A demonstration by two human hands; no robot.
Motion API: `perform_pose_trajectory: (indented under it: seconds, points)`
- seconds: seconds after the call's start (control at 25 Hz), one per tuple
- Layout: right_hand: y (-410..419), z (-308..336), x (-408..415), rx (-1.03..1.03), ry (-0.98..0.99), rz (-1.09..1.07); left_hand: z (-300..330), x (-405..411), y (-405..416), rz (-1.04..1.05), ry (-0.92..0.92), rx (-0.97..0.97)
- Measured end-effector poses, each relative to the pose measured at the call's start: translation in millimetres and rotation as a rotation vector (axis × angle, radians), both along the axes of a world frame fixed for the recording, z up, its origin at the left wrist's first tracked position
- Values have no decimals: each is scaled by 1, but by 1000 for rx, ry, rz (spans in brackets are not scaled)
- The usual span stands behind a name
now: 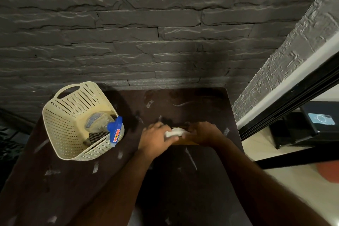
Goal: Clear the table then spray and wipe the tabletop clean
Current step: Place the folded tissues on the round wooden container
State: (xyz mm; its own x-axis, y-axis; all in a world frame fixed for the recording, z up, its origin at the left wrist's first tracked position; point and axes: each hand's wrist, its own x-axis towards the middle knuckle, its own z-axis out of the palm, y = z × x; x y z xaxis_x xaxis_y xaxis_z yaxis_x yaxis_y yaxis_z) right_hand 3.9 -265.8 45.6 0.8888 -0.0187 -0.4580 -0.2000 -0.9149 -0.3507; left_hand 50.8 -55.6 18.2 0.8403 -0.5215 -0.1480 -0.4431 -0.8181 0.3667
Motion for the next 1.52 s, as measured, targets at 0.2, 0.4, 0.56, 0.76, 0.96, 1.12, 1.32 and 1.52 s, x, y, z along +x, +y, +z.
perform_pose_trajectory:
  seconds: [0.2,0.4,0.56,0.76,0.96,1.12,1.32,1.52]
  points:
    - [-7,0,0,-41,-3,63,-7,1,9,-66,-97,33]
    - [-13,-9,1,-123,-55,13,-11,9,8,-35,-48,55]
    - [-17,-16,-4,-135,-91,-29,-14,12,11,-25,-70,60]
    - [-20,-17,-7,-117,-136,-48,-15,14,14,-4,-31,53]
    - [-21,-12,-10,-48,-190,-76,-14,11,13,-20,42,5]
    - [-7,-14,-6,-84,-108,34,-10,11,-11,-125,35,111]
    - [5,-27,-9,-144,-82,22,-16,5,-16,-67,7,168]
    - [27,-18,-6,-121,-116,98,-10,-16,15,53,28,106]
